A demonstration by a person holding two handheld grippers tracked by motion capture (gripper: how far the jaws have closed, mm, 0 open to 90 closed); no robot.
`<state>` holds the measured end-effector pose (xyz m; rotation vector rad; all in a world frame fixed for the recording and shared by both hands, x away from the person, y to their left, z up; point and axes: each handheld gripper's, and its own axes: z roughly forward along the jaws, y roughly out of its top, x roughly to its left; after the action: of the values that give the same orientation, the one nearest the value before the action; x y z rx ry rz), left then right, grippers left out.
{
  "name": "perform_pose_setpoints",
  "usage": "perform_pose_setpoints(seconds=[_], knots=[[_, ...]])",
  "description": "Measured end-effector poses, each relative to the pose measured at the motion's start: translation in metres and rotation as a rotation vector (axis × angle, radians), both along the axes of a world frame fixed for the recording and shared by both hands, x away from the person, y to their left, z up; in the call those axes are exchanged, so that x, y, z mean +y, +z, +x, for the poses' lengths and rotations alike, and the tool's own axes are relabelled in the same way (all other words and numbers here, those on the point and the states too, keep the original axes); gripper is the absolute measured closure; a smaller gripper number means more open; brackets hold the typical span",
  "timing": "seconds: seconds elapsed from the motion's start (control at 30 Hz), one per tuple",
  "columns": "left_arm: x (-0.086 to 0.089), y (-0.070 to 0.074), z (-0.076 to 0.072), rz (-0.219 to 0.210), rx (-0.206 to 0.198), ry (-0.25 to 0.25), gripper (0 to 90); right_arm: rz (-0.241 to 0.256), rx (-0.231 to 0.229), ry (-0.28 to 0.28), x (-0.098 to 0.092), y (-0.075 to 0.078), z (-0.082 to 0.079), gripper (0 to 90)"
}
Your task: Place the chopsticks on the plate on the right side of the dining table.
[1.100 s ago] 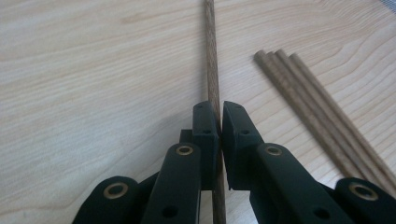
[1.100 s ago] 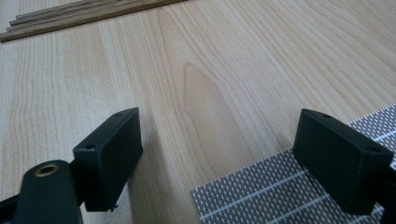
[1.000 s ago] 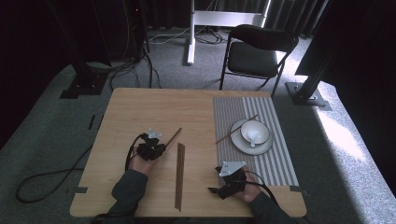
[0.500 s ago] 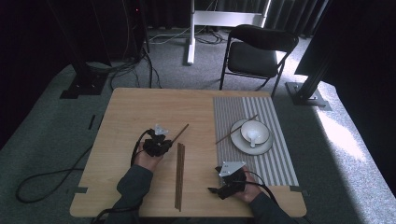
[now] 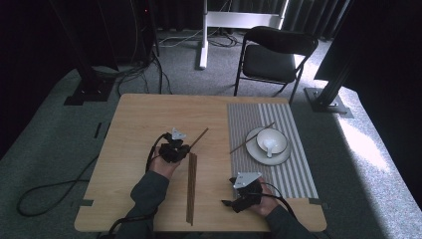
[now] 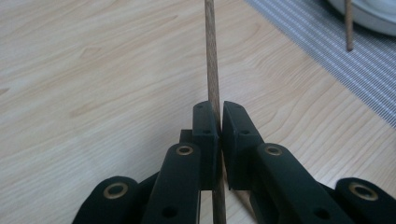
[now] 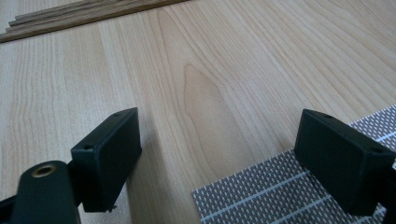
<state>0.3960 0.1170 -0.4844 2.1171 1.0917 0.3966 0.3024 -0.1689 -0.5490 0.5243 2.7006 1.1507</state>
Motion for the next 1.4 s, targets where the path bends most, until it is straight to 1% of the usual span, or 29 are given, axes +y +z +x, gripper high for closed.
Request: perform_pose_setpoints(seconds=[0.13, 0.23, 0.43, 0.53, 0.57, 0.73, 0.87, 0.97, 1.3, 1.4], knots=[[-0.005, 0.003, 0.003, -0.007, -0.006, -0.008, 84.4, 0.0, 0.0, 0.0, 0.0, 0.0, 0.0, 13.7], [-0.008, 0.005, 0.005, -0.001, -0.007, -0.015, 84.4, 0.0, 0.0, 0.0, 0.0, 0.0, 0.0, 13.7], [-0.014, 0.009, 0.007, -0.003, -0.016, -0.026, 84.4, 0.001, -0.002, 0.001, 0.0, 0.0, 0.0, 13.7], [-0.014, 0.009, 0.007, -0.003, -0.016, -0.026, 84.4, 0.001, -0.002, 0.001, 0.0, 0.0, 0.0, 13.7], [-0.018, 0.011, 0.008, 0.002, -0.016, -0.033, 84.4, 0.001, -0.002, 0.001, 0.0, 0.0, 0.0, 13.7], [-0.023, 0.016, 0.012, 0.003, -0.026, -0.046, 84.4, 0.0, 0.002, 0.0, 0.0, 0.0, 0.0, 13.7], [-0.028, 0.02, 0.014, 0.016, -0.036, -0.057, 84.4, 0.001, 0.001, -0.001, 0.0, 0.0, 0.0, 13.7], [-0.032, 0.023, 0.016, 0.013, -0.042, -0.062, 84.4, 0.001, 0.001, -0.001, 0.0, 0.0, 0.0, 13.7], [-0.042, 0.027, 0.02, 0.01, -0.048, -0.081, 84.4, 0.001, 0.005, -0.003, 0.0, 0.0, 0.0, 13.7], [-0.048, 0.027, 0.021, 0.01, -0.046, -0.091, 84.4, 0.001, 0.003, -0.003, 0.0, 0.0, 0.0, 13.7]])
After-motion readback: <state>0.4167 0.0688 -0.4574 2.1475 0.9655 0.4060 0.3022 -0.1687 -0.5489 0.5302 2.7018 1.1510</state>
